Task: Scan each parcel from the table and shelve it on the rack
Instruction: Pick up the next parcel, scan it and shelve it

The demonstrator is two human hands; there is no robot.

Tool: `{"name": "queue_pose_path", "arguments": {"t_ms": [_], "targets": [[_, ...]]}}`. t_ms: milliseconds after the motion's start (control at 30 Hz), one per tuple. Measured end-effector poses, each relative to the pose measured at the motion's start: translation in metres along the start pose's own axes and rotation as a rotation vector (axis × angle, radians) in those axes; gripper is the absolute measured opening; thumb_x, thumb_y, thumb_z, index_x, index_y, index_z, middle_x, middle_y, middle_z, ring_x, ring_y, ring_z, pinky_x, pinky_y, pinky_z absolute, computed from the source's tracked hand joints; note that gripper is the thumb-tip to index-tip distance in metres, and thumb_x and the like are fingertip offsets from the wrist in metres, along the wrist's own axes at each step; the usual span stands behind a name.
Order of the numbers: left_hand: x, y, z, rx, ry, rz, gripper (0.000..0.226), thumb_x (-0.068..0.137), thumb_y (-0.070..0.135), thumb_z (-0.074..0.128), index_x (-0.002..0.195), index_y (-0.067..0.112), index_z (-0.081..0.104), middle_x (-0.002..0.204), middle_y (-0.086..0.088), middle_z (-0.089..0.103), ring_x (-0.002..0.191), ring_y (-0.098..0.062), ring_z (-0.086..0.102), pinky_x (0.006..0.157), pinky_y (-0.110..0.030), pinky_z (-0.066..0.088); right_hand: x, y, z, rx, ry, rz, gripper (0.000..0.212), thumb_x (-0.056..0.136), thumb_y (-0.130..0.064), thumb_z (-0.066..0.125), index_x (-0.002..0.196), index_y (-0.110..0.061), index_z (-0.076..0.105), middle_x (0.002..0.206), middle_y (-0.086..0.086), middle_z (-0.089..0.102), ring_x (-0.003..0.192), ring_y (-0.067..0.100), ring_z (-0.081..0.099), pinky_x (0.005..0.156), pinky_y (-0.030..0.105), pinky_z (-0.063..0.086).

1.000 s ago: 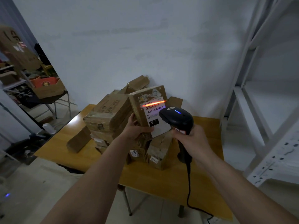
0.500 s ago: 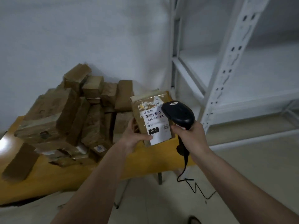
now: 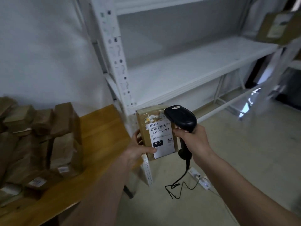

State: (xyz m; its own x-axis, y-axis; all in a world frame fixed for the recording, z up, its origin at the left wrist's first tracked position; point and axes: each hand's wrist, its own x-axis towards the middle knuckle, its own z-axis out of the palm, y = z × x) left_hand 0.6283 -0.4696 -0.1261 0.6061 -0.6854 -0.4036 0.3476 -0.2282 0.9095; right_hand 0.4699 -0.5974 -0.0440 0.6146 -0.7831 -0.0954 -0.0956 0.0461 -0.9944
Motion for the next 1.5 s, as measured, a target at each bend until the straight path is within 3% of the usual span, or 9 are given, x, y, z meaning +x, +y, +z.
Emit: {"name": "queue_pose_path", "arguments": {"t_ms": [100,200,533,800,1000,1133,1233,1300,1500], "targets": [[0.009,0.008,0.054,0.018,-0.021,0.035,0.127,0.047,-0.01,0.087,0.149,0.029,0.023,0.128,-0.001,0.057,0.12,-0.023,0.053,0.101,-0.049,0.047,0.004,0.0,-0.059,-0.034,0.074,0.021,0.019,0.078,-0.001,0.068,0.07,-0.017,0.065,0.052,-0.009,0.06,0.056,0.008,0.058,0.051,0.019,0.044],[0.017,0.014,0.102,0.02,-0.046,0.07,0.129,0.041,-0.007,0.088,0.149,0.028,0.025,0.128,-0.003,0.057,0.12,-0.025,0.054,0.102,-0.05,0.046,0.009,0.0,-0.112,-0.035,0.14,0.039,0.007,0.077,-0.003,0.069,0.074,-0.005,0.063,0.061,0.006,0.055,0.061,0.018,0.051,0.06,0.03,0.043],[0.054,0.067,0.214,0.051,-0.141,0.154,0.119,0.049,-0.012,0.087,0.145,0.03,0.032,0.126,-0.004,0.061,0.112,-0.024,0.062,0.086,-0.039,0.056,0.042,-0.043,-0.229,0.058,0.252,-0.016,0.02,0.076,0.001,0.067,0.093,0.008,0.059,0.072,0.015,0.054,0.07,0.025,0.052,0.069,0.036,0.042],[0.112,0.162,0.296,0.044,-0.235,0.302,0.124,0.044,-0.009,0.088,0.148,0.025,0.03,0.127,-0.007,0.06,0.116,-0.027,0.059,0.099,-0.049,0.049,0.114,-0.11,-0.296,0.141,0.299,-0.112,0.017,0.077,-0.003,0.072,0.09,-0.012,0.065,0.088,0.017,0.067,0.09,0.032,0.065,0.091,0.047,0.051],[0.167,0.255,0.354,0.024,-0.302,0.467,0.113,0.044,0.003,0.087,0.142,0.028,0.037,0.123,-0.004,0.065,0.114,-0.023,0.062,0.101,-0.045,0.049,0.199,-0.185,-0.344,0.215,0.287,-0.241,0.021,0.077,0.002,0.07,0.094,-0.011,0.065,0.086,0.01,0.066,0.083,0.024,0.064,0.088,0.041,0.052],[0.192,0.321,0.394,0.029,-0.37,0.58,0.108,0.042,0.006,0.093,0.132,0.034,0.041,0.112,0.004,0.071,0.102,-0.014,0.068,0.076,-0.029,0.057,0.25,-0.237,-0.376,0.27,0.329,-0.314,0.021,0.078,0.003,0.069,0.096,-0.008,0.064,0.084,0.011,0.064,0.081,0.025,0.062,0.086,0.042,0.051],[0.211,0.363,0.425,-0.013,-0.379,0.618,0.119,0.041,0.013,0.091,0.143,0.031,0.033,0.113,0.0,0.071,0.105,-0.02,0.066,0.088,-0.04,0.054,0.283,-0.262,-0.399,0.289,0.369,-0.356,0.022,0.079,0.002,0.068,0.096,-0.011,0.064,0.09,0.014,0.068,0.087,0.029,0.067,0.087,0.044,0.053],[0.222,0.387,0.446,-0.066,-0.387,0.614,0.114,0.047,0.011,0.084,0.146,0.028,0.029,0.105,-0.001,0.074,0.098,-0.021,0.069,0.085,-0.043,0.054,0.304,-0.274,-0.413,0.302,0.389,-0.354,0.02,0.079,0.0,0.069,0.092,-0.014,0.063,0.097,0.015,0.07,0.093,0.031,0.068,0.09,0.049,0.051],[0.264,0.445,0.495,-0.083,-0.411,0.639,0.091,0.059,0.018,0.079,0.142,0.027,0.042,0.11,-0.004,0.073,0.099,-0.024,0.07,0.085,-0.045,0.055,0.375,-0.314,-0.452,0.357,0.419,-0.397,0.023,0.076,0.002,0.07,0.095,-0.009,0.064,0.078,0.011,0.068,0.077,0.024,0.066,0.089,0.045,0.054]]}}
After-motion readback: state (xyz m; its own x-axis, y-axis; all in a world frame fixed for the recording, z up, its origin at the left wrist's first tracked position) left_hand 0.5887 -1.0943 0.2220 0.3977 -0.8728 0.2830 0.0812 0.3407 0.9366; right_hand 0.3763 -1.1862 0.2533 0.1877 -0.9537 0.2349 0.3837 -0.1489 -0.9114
